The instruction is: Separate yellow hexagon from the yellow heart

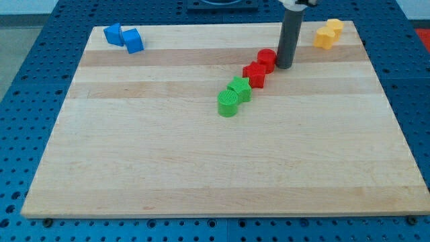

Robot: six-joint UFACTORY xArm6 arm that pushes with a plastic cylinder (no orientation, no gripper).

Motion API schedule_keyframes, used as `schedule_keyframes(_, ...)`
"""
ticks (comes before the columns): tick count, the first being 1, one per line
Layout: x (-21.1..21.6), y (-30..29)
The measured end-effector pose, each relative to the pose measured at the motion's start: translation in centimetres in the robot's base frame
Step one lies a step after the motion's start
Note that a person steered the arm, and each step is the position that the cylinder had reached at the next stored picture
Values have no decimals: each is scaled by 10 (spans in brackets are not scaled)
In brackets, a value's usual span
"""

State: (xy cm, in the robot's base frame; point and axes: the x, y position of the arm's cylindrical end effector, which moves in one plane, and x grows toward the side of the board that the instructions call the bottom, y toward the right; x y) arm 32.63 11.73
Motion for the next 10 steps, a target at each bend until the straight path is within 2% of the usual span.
schedule_keyframes(2, 0, 19)
schedule_keyframes(5, -12, 171)
schedule_keyframes(8, -86, 180)
schedule_keyframes(10, -97, 152)
